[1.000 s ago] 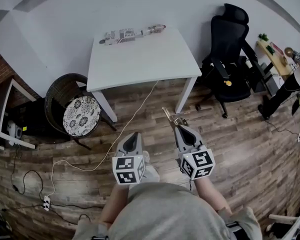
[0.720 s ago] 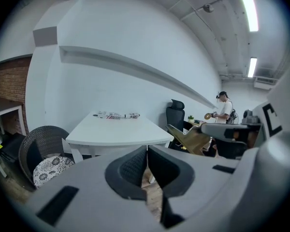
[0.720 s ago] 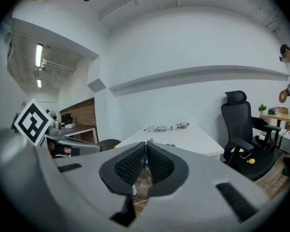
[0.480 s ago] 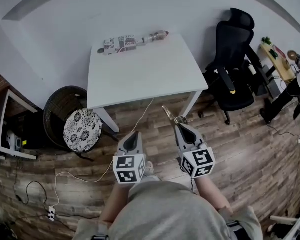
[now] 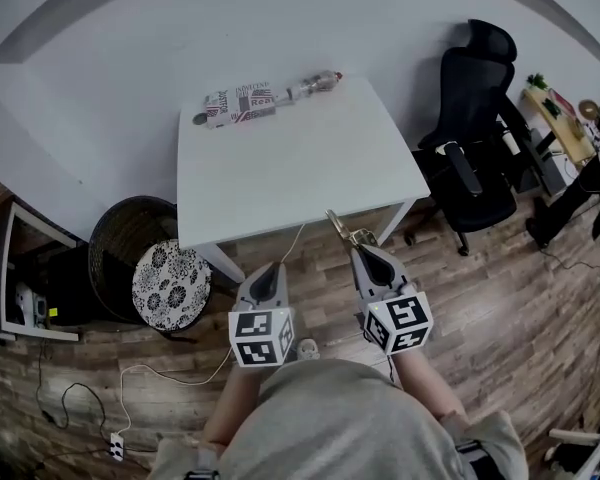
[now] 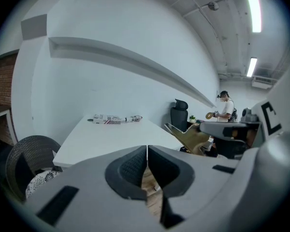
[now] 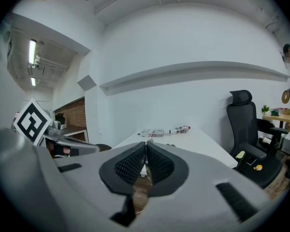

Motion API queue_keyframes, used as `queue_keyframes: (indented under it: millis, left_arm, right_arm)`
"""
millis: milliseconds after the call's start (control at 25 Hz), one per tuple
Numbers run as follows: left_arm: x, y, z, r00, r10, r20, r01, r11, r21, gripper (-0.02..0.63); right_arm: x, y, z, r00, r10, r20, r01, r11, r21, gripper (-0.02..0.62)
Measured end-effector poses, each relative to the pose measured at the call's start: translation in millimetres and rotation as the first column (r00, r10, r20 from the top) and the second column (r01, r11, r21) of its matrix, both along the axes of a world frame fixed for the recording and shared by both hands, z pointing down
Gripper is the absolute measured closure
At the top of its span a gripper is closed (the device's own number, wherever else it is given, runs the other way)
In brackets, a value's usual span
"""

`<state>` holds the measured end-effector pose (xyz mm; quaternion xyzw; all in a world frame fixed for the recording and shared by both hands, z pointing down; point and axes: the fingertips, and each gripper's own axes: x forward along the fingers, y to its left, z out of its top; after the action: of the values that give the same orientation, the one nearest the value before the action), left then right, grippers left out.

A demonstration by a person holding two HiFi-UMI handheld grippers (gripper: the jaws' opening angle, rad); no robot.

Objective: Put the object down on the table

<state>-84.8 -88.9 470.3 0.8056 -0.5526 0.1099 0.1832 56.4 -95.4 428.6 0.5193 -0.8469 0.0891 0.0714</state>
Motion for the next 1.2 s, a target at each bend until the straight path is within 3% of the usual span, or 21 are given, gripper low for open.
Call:
queue_keyframes:
  millis: [720,1200]
  left_arm:
    - [-20,-67,20,1.0,0.022,-0.006,-0.022,0.999,-0.039,0.597]
    - [-25,-119,33,0.999,-0.03,-0.011,0.029,0.997,-0.065,0.597]
  right_arm:
    - [-18,-83,10,0.999,0.022,-0.032,-0.022,1.0,-0.007,0.585]
    - [-21,-161,36,0.998,-0.013,-0.057,0.01,0.999,-0.041,0.584]
